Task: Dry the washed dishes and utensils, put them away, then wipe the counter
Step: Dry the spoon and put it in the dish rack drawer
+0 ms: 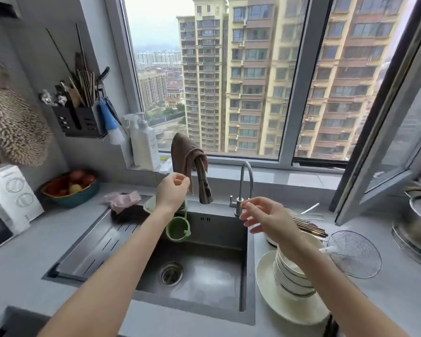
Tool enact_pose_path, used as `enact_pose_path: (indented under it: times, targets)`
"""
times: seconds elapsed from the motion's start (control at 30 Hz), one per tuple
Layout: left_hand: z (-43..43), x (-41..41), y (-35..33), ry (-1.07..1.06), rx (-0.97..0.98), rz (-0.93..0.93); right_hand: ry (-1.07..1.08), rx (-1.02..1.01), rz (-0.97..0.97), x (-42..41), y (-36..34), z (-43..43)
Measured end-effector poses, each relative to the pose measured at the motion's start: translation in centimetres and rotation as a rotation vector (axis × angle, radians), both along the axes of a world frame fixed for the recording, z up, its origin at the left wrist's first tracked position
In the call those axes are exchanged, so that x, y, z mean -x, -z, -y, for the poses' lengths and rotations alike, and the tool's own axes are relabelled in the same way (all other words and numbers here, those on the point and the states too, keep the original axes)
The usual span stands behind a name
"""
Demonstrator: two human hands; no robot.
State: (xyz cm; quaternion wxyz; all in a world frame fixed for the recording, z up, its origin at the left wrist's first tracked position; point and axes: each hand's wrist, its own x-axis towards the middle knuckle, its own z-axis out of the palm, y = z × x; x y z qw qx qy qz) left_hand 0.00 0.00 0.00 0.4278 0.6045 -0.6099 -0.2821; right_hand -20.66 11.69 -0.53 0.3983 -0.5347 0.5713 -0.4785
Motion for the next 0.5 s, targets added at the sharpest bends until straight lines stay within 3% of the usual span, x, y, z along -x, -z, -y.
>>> enact_pose_path:
  times: [0.23, 0.37, 0.5]
  targets:
    - [10.1, 3.0, 0.7, -0.049, -0.072, -0.283, 0.035, -0.01, -0.039, 1.2, 1.6, 6.3]
    - [14.0, 3.9, 1.1, -0.083, -0.089, -0.352, -0.002, -0.016, -0.033, 2.3, 1.5, 10.0]
    - [15.1, 4.0, 2.0, -0.135, 0.037, -0.319, -0.027, -0.013, -0.02, 2.5, 1.8, 13.1]
